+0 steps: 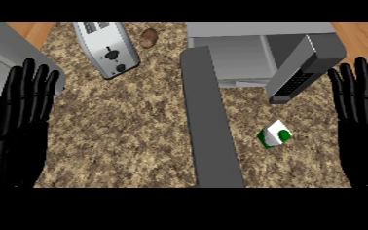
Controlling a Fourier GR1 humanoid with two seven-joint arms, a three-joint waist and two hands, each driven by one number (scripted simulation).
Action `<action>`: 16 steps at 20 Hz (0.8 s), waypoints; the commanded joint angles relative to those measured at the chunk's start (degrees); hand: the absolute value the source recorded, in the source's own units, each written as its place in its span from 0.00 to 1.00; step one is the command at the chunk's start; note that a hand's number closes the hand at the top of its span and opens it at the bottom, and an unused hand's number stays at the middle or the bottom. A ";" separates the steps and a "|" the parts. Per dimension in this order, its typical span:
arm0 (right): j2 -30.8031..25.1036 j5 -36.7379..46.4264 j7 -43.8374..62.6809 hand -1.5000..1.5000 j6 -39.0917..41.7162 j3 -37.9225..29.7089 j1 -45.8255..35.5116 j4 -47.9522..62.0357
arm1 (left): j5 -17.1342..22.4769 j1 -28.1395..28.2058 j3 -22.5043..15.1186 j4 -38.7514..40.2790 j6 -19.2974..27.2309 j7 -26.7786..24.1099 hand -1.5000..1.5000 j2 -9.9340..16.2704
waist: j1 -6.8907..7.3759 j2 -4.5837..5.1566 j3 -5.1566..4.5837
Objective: Pick up the milk, place it into the microwave and close the microwave
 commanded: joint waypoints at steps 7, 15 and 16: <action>-1.12 -6.02 -1.32 0.00 7.99 -0.21 13.48 -0.78 | 1.89 2.04 -5.45 5.03 3.31 2.15 0.00 -4.60 | 0.98 0.02 -0.33; -0.25 -6.68 -11.31 0.00 14.28 0.00 30.20 -4.44 | -2.54 8.44 -19.99 10.34 12.88 -8.30 0.00 -4.78 | 1.52 -0.06 -0.34; -0.63 -6.98 -15.40 0.00 16.23 -1.24 31.66 -1.67 | -2.90 7.51 -21.29 8.87 15.31 -6.24 0.00 -4.78 | 1.54 -0.07 -0.32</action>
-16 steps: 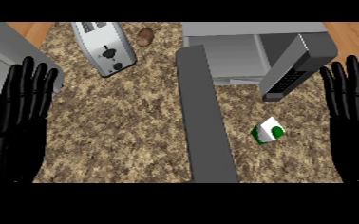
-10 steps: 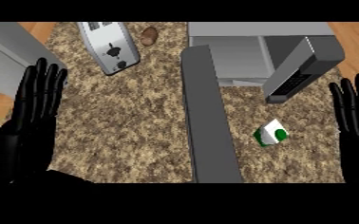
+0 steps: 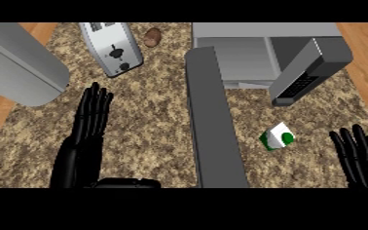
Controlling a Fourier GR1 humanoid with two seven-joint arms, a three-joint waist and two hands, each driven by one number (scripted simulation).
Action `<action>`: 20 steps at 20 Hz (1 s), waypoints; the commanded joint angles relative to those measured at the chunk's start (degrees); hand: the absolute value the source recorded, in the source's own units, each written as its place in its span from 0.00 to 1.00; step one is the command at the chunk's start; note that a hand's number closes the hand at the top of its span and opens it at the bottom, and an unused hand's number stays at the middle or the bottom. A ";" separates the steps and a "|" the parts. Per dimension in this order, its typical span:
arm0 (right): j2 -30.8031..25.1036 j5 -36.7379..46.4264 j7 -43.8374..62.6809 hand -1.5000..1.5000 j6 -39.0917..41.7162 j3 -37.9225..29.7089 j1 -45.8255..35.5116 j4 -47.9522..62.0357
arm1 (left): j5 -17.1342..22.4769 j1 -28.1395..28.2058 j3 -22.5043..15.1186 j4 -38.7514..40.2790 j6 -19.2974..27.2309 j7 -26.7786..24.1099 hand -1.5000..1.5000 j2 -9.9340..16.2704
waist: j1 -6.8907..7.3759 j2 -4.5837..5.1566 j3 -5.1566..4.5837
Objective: Pick up the milk, place it into the microwave and close the microwave
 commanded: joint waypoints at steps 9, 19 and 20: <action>4.25 8.24 -12.00 0.00 2.40 1.41 8.78 7.11 | -3.74 4.97 -13.86 2.96 10.37 -6.14 0.00 -0.40 | 0.48 0.07 -0.01; 4.68 8.77 -21.09 0.00 1.07 -4.34 0.90 24.26 | -3.45 5.53 -23.25 7.38 20.76 -10.97 0.00 -0.38 | 0.63 0.11 -0.01; 5.21 11.41 -21.33 0.00 -1.24 -4.07 -3.54 28.44 | -1.15 7.15 -19.52 7.78 15.03 -13.46 0.00 0.57 | 0.83 0.14 -0.01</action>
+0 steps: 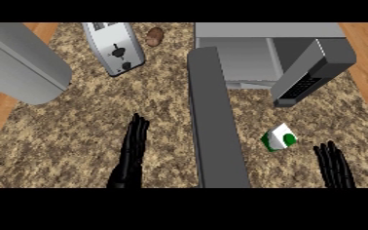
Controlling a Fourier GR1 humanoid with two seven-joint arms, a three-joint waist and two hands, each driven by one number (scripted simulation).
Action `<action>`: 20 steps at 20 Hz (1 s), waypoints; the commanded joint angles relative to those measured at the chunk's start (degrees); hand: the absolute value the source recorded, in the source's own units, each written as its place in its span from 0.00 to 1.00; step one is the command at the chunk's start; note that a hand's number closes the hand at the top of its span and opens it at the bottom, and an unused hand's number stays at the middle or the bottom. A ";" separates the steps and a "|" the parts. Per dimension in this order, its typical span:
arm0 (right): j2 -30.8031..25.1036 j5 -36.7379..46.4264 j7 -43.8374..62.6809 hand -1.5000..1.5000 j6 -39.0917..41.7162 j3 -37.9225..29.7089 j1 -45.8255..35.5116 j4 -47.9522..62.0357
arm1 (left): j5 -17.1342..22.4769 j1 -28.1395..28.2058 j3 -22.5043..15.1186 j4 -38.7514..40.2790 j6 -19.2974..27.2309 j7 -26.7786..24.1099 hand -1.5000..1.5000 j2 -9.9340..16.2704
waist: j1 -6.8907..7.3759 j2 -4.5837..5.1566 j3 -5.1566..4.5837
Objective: Pick up the milk, place it into the microwave and close the microwave
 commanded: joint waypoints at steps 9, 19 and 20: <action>-1.62 4.52 -10.27 0.00 -4.45 -5.71 -17.12 28.74 | 5.95 1.45 -0.30 1.39 -2.70 -3.94 0.00 3.12 | 0.43 0.09 0.03; -3.94 6.51 -17.60 0.00 -11.62 -10.47 -30.46 48.35 | 13.04 8.35 4.65 -4.69 -8.20 -7.44 0.00 10.31 | 0.68 0.09 0.03; -3.20 6.40 -18.79 0.00 -12.85 -10.30 -30.12 48.58 | 12.05 7.67 5.04 -1.06 -7.48 -9.75 0.00 9.17 | 0.45 0.07 0.02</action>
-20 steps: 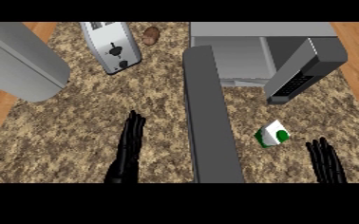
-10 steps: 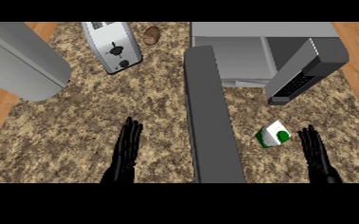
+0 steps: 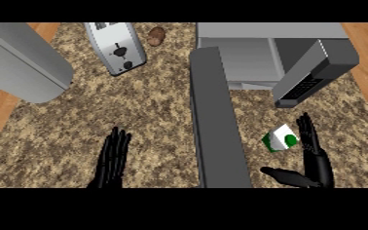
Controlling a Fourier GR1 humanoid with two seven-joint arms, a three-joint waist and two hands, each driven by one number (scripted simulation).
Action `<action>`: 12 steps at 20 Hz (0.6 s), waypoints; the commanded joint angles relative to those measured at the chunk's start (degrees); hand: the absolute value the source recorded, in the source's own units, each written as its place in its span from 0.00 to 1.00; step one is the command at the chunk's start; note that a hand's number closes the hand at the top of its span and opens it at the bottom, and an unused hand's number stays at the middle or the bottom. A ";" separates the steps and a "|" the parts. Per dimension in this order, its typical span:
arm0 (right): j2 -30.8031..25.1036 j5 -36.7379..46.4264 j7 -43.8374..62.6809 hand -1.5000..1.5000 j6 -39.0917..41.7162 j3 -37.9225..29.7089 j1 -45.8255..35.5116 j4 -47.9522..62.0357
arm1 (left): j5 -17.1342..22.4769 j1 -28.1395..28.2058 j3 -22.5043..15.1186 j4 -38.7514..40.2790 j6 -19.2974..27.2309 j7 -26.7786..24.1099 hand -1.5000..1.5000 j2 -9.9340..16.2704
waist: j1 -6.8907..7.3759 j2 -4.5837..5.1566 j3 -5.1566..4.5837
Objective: Pick up the milk, place it into the microwave and close the microwave
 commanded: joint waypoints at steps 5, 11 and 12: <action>-3.10 0.56 -11.54 0.00 -4.00 -4.18 -11.18 22.58 | 4.54 4.05 4.59 -0.93 -4.42 -3.57 0.00 4.63 | 0.19 0.07 0.02; -5.55 -1.78 -13.78 1.00 -5.92 -7.03 -15.40 27.60 | 6.52 5.71 6.33 -6.96 -5.47 0.33 0.00 6.73 | 0.14 0.04 0.02; -5.95 -1.17 -16.52 1.00 -6.71 -7.73 -16.36 33.19 | 5.64 3.74 6.46 -6.79 -5.04 2.14 0.00 6.51 | 0.24 0.12 0.05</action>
